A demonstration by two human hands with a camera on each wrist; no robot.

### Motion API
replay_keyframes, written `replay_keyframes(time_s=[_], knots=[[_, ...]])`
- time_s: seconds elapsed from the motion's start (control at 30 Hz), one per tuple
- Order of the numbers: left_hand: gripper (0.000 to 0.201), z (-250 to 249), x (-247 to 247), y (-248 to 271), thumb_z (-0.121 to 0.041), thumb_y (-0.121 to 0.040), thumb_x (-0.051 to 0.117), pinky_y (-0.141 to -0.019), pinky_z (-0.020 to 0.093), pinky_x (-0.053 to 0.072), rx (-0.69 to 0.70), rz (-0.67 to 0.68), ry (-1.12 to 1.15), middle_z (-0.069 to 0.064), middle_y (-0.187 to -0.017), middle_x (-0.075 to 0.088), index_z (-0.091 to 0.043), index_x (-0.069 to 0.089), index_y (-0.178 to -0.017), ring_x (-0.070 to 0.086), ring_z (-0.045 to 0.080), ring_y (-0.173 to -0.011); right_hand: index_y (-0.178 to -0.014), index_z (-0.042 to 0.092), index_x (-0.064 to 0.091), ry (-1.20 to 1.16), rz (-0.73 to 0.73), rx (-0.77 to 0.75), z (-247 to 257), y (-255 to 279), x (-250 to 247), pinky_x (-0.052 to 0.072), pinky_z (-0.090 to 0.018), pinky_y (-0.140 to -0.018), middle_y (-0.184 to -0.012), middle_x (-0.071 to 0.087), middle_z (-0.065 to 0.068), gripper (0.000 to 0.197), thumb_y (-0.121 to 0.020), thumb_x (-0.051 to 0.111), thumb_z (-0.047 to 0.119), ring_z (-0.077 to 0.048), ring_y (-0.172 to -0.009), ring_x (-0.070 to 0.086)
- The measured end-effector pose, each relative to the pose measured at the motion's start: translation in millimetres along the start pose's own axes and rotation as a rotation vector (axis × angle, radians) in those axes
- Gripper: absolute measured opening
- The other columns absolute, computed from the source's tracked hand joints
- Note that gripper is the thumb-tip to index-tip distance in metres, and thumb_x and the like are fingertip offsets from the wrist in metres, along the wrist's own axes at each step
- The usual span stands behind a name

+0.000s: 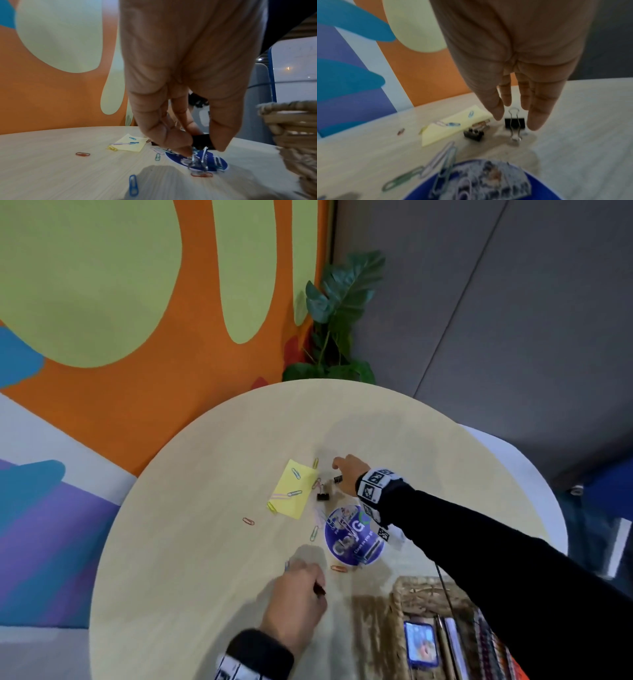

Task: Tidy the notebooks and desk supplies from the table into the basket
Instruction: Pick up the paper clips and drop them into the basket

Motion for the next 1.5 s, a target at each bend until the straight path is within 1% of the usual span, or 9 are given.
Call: replay_keyframes(time_s=[0.1, 0.2, 0.33, 0.5, 0.6, 0.87, 1.0, 1.33, 1.5], knots=[[0.022, 9.0, 12.4, 24.0, -0.018, -0.071, 0.061, -0.064, 0.006, 0.038, 0.052, 0.012, 0.119, -0.025, -0.076, 0.039, -0.028, 0.059, -0.090, 0.054, -0.003, -0.065, -0.109, 0.017, 0.047, 0.084, 0.018, -0.031, 2.9, -20.5, 18.1, 0.050, -0.039, -0.082, -0.112, 0.046, -0.011, 0.022, -0.087, 0.048, 0.018, -0.031, -0.088, 0.058], [0.034, 29.2, 22.4, 36.6, -0.031, -0.062, 0.056, -0.063, -0.001, 0.038, 0.000, -0.019, 0.190, -0.027, -0.068, 0.049, -0.032, 0.051, -0.096, 0.061, 0.005, -0.083, -0.102, 0.013, 0.054, 0.153, 0.003, -0.046, 5.0, -27.5, 20.0, 0.046, -0.037, -0.083, -0.111, 0.049, -0.015, 0.016, -0.091, 0.044, 0.018, -0.030, -0.097, 0.055], [0.020, 18.6, 18.6, 43.8, -0.034, -0.065, 0.055, -0.067, -0.014, 0.031, 0.053, -0.024, 0.233, -0.032, -0.075, 0.041, -0.029, 0.061, -0.083, 0.053, -0.024, -0.074, -0.111, 0.004, 0.057, 0.062, -0.025, -0.020, 5.6, -7.7, -7.8, 0.048, -0.038, -0.090, -0.120, 0.059, -0.017, 0.024, -0.089, 0.049, 0.007, -0.033, -0.112, 0.057], [0.016, -13.2, 8.4, 42.5, -0.023, -0.071, 0.062, -0.071, 0.005, 0.040, 0.109, -0.017, 0.197, -0.009, -0.086, 0.059, -0.018, 0.069, -0.084, 0.062, 0.002, -0.073, -0.094, 0.008, 0.063, -0.096, -0.201, -0.106, 13.2, 98.6, -74.8, 0.046, -0.033, -0.072, -0.096, 0.069, -0.010, 0.012, -0.085, 0.054, 0.010, -0.027, -0.084, 0.059], [0.013, -39.7, 0.2, 39.6, -0.009, -0.074, 0.072, -0.070, 0.001, 0.039, 0.168, -0.030, 0.173, -0.003, -0.087, 0.060, -0.014, 0.070, -0.087, 0.066, 0.013, -0.073, -0.092, 0.012, 0.064, -0.176, -0.229, -0.121, -2.0, 186.3, -74.6, 0.039, -0.027, -0.066, -0.084, 0.066, -0.001, 0.010, -0.083, 0.058, 0.014, -0.017, -0.071, 0.050], [0.014, -109.3, -10.4, 63.8, -0.006, -0.080, 0.072, -0.075, -0.001, 0.040, 0.343, -0.080, 0.190, -0.012, -0.086, 0.057, -0.016, 0.069, -0.090, 0.066, 0.012, -0.081, -0.095, 0.012, 0.063, 0.030, 0.285, -0.044, -49.0, 301.0, 87.3, 0.045, -0.034, -0.070, -0.100, 0.068, -0.016, 0.016, -0.081, 0.058, 0.017, -0.032, -0.095, 0.063], [0.014, -133.7, -5.8, 84.4, -0.012, -0.082, 0.069, -0.083, 0.028, 0.053, 0.379, -0.028, 0.134, -0.003, -0.100, 0.064, -0.018, 0.068, -0.094, 0.066, 0.015, -0.088, -0.112, 0.003, 0.060, 0.185, 0.417, -0.042, -52.9, 306.5, 130.2, 0.051, -0.041, -0.078, -0.116, 0.062, -0.020, 0.026, -0.088, 0.050, 0.006, -0.036, -0.105, 0.061], [0.015, -174.5, 77.0, 95.3, -0.009, -0.085, 0.060, -0.086, 0.036, 0.049, 0.488, 0.306, -0.330, 0.012, -0.105, 0.064, -0.008, 0.065, -0.099, 0.061, 0.029, -0.097, -0.104, 0.006, 0.064, -0.046, 0.164, 0.106, -82.2, 324.2, 86.1, 0.046, -0.033, -0.075, -0.104, 0.068, -0.015, 0.026, -0.080, 0.063, 0.016, -0.031, -0.100, 0.063], [0.020, -204.0, 113.1, 106.2, 0.000, -0.098, 0.050, -0.055, 0.030, 0.043, 0.457, 0.617, -0.728, 0.022, -0.102, 0.061, 0.000, 0.065, -0.112, 0.054, 0.024, -0.061, -0.110, 0.012, 0.065, -0.265, -0.111, 0.217, -119.2, 371.3, 45.0, 0.048, -0.030, -0.076, -0.105, 0.070, -0.008, 0.030, -0.080, 0.066, 0.014, -0.021, -0.087, 0.062]])
Point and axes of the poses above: each hand's wrist, its own y-axis away from the middle knuckle, its own x-axis out of the palm, z = x × y, the point moved 9 cm from there along -y, towards the middle knuckle
